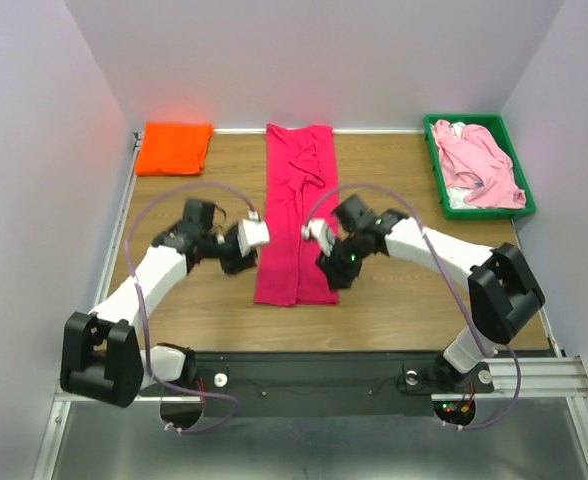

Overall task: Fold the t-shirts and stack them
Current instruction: Fold the tshirt

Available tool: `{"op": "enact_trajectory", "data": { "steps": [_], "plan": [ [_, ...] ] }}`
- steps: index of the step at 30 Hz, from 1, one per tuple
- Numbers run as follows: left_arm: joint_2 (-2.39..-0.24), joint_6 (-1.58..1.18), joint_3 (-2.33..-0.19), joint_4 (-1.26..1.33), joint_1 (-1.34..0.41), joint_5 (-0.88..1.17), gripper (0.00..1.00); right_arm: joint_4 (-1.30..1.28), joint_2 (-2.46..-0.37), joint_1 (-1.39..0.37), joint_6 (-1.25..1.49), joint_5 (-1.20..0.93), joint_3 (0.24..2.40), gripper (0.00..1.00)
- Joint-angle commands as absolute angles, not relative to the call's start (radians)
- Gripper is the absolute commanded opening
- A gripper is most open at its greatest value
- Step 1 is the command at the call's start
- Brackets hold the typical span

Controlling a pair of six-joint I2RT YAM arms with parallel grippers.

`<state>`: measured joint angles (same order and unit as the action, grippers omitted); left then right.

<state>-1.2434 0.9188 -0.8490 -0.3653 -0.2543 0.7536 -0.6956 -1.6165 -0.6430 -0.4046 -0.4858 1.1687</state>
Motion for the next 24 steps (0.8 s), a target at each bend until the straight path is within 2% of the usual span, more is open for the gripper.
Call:
{"op": "enact_trajectory", "data": {
  "steps": [1, 9, 17, 24],
  "plan": [
    [-1.098, 1.111, -0.68, -0.35, -0.35, 0.744, 0.54, -0.635, -1.546, -0.75, -0.44, -0.35, 1.066, 0.51],
    [-1.114, 1.134, -0.548, -0.276, -0.437, 0.658, 0.55, -0.508, -1.562, -0.821, -0.44, -0.232, 0.96, 0.51],
    [-1.129, 1.178, -0.519, -0.265, -0.489, 0.632, 0.55, -0.494, -1.537, -0.859, -0.433, -0.268, 0.976, 0.51],
    [-1.195, 1.152, -0.517, -0.206, -0.548, 0.582, 0.55, -0.431, -1.609, -0.888, -0.442, -0.258, 0.945, 0.51]
  ]
}}
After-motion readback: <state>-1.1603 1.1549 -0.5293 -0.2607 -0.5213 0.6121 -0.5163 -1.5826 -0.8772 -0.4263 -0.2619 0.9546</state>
